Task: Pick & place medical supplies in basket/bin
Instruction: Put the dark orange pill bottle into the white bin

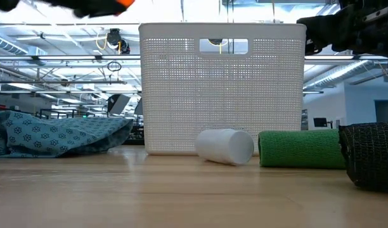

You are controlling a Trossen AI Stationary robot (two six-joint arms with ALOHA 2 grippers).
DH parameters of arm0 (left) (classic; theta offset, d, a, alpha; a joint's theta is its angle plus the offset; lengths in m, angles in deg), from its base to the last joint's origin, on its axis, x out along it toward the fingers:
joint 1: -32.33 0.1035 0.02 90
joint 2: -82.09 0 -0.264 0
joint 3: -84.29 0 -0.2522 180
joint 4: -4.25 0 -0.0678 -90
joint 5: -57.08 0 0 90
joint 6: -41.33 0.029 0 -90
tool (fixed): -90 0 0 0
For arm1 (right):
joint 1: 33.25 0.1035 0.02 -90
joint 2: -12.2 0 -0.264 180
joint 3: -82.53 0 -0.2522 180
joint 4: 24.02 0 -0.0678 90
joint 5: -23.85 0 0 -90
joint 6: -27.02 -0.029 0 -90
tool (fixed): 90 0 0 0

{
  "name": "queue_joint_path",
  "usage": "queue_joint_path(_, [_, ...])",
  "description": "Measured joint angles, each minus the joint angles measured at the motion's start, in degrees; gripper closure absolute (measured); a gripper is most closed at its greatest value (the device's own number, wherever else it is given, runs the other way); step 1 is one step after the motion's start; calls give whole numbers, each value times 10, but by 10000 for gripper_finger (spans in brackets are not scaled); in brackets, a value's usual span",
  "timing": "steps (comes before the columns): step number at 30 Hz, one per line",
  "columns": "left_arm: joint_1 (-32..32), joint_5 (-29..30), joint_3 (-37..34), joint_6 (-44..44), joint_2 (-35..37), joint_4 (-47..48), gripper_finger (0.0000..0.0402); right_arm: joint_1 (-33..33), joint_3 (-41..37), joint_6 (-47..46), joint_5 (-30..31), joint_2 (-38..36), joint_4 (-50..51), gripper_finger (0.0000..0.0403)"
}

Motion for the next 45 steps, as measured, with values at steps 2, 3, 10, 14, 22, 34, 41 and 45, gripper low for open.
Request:
queue_joint_path(2, [37, -55, 59, 4, -55, 37, 232, 0, 0, 9, 0, 0, 0, 403])
queue_joint_path(3, [56, -86, 89, 1, -83, 63, 230, 0, 0, 10, 0, 0, -1, 403])
queue_joint_path(10, [154, -278, 315, -73, -275, 241, 245, 0, 0, 11, 0, 0, -1, 403])
queue_joint_path(14, [178, -308, 428, -72, -374, 345, 235, 0, 0, 16, 0, 0, -1, 403])
queue_joint_path(22, [228, -356, 539, -82, -526, 453, 245, 0, 0, 14, 0, 0, 0, 403])
queue_joint_path(34, [295, -462, 562, -170, -636, 480, 239, 0, 0, 9, 0, 0, 3, 403])
queue_joint_path(41, [301, -492, 562, -185, -670, 499, 244, 0, 0, 10, 0, 0, 4, 403])
queue_joint_path(45, [296, -477, 562, -175, -694, 501, 228, 0, -1, 11, 0, 0, 3, 403])
